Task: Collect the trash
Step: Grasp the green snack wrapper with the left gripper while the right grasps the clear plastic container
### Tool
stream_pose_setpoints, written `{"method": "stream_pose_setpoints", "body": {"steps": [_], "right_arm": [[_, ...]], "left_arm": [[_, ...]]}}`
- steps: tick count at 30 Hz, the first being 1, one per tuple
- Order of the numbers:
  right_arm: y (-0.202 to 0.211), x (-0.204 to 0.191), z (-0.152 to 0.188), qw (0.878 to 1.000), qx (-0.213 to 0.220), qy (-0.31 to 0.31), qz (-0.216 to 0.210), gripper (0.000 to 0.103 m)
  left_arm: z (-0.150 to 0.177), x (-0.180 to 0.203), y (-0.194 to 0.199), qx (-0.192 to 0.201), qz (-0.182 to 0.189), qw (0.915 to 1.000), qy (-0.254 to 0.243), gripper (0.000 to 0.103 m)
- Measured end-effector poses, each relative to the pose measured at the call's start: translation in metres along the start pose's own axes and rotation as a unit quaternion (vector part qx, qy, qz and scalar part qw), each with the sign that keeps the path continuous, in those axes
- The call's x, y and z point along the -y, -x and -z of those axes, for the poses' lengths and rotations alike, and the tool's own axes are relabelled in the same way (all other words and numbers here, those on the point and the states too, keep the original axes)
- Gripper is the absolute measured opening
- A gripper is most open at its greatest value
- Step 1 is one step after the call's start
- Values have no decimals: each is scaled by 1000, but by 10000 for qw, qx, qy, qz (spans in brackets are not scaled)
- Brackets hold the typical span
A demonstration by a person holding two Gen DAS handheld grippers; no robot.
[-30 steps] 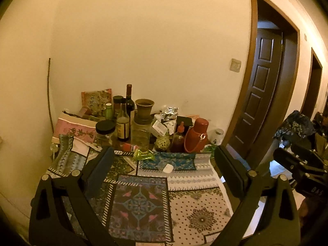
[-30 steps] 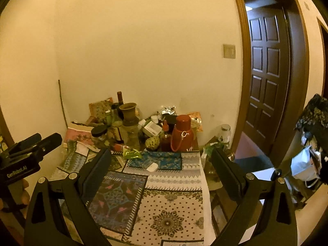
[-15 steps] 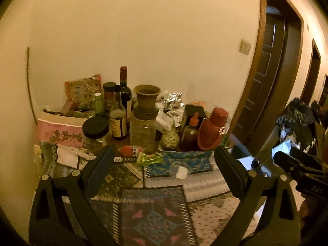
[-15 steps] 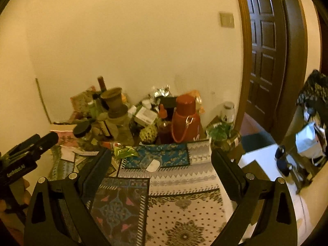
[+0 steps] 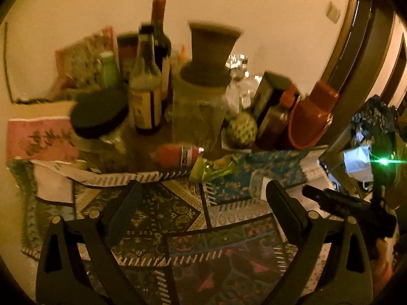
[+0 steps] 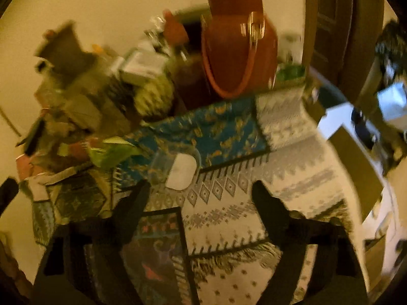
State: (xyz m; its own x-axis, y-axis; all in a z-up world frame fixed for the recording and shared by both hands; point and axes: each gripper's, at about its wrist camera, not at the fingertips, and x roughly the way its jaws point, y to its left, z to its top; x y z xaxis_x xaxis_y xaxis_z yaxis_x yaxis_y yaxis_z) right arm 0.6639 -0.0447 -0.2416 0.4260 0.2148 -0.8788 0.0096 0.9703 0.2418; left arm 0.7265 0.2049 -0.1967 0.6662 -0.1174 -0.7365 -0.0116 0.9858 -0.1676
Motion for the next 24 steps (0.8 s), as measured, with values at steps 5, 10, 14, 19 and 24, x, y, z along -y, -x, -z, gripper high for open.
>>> {"method": "stream_pose_setpoints", "body": {"steps": [5, 10, 14, 19, 24], "right_arm": [[-43, -4, -4, 9996, -264, 52, -16, 35], [-62, -15, -1, 9990, -261, 347, 129, 19], [-66, -21, 5, 9980, -197, 488, 356, 14], [-65, -21, 7, 9981, -61, 461, 393, 3], [-67, -24, 3, 9981, -94, 489, 358, 2]], "left_arm": [[5, -8, -52, -322, 299, 9990, -56, 97], [4, -9, -97, -506, 567, 9971, -54, 86], [4, -8, -126, -676, 605, 9958, -126, 81], [7, -8, -149, -804, 732, 9939, -164, 80], [7, -10, -159, -808, 857, 9930, -75, 79]]}}
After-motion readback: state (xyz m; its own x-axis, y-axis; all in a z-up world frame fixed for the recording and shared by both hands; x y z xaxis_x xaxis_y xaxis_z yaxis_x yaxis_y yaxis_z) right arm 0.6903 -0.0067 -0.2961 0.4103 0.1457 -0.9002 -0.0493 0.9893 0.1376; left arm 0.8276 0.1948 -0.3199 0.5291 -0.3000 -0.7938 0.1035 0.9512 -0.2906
